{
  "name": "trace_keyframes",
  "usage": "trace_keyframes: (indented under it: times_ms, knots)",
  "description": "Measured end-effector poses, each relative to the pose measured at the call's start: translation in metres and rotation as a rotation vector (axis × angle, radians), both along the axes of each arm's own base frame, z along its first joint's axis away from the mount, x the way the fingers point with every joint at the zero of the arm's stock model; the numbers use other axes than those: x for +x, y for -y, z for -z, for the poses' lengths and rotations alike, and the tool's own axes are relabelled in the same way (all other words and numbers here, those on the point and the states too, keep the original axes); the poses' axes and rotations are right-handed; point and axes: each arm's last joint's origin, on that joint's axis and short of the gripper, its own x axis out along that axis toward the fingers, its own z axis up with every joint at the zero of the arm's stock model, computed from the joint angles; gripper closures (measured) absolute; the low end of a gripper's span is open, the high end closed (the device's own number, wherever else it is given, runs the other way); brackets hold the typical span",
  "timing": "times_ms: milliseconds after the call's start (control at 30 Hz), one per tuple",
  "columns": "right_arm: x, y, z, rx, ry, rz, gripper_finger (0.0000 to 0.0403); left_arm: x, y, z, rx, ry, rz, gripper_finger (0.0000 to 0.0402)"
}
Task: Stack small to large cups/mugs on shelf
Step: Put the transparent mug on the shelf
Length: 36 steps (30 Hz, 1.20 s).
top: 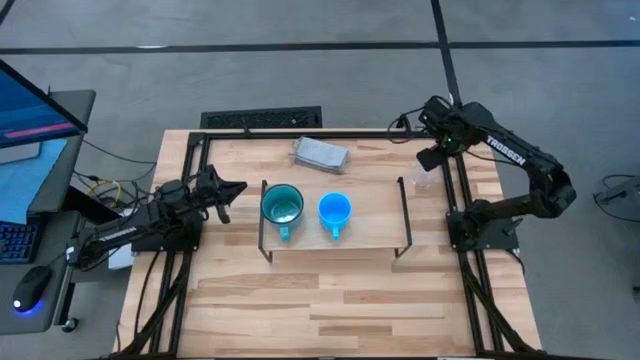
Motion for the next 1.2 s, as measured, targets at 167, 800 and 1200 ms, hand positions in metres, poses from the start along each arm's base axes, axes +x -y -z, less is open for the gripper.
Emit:
trace_keyframes:
  times_ms: [167, 800, 1200]
  knots:
    - [-0.001, -0.002, 0.0, -0.001, 0.098, 0.076, 0.0247, 0.0, 0.0, 0.0, -0.018, 0.007, 0.002, 0.0382]
    - [-0.004, -0.009, 0.01, 0.019, 0.092, 0.438, 0.0249, 0.0, 0.0, 0.0, -0.034, 0.015, 0.001, 0.0382]
    - [0.007, -0.021, 0.067, 0.027, 0.105, 0.398, 0.0249, 0.0, 0.0, 0.0, -0.037, 0.017, 0.003, 0.0382]
